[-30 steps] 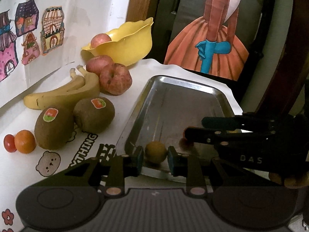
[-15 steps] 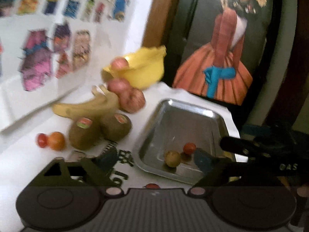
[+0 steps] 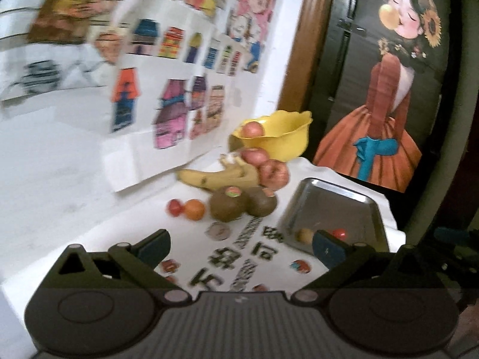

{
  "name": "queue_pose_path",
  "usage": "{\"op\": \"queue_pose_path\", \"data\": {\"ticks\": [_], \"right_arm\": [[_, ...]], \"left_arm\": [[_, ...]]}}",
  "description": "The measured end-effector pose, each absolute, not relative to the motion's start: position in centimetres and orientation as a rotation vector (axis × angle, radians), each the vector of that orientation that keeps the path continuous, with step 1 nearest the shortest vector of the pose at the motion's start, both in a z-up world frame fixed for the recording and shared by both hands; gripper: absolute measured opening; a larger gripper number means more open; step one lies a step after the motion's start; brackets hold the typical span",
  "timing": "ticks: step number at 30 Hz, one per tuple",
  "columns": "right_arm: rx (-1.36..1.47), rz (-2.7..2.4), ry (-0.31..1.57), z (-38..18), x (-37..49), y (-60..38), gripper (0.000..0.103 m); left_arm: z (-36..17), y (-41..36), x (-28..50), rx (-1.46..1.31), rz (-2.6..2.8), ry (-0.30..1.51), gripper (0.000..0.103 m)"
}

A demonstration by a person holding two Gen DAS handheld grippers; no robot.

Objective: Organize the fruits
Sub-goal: 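Lift both tools away from the tray back toward the fruits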

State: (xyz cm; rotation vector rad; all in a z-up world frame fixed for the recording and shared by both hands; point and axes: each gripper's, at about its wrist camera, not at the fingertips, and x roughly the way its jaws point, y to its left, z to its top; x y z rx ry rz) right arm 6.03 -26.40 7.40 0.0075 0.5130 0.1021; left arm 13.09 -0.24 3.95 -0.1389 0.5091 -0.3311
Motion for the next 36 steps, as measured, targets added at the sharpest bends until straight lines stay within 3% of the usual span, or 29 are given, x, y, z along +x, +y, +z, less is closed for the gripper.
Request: {"op": "queue_pose_path", "data": {"ticks": [19, 36], "right_arm": [[-0.051, 0.192, 0.694, 4.7, 6.7, -18.0, 0.102], [-0.144, 0.197, 0.662, 3.8, 12.8, -18.0, 0.102]], "left_arm": [[1.6, 7.3, 10.5, -0.136, -0.195, 0.547, 0.103], [1.8, 6.3, 15.9, 0.004, -0.206, 0.562, 0.103]]}}
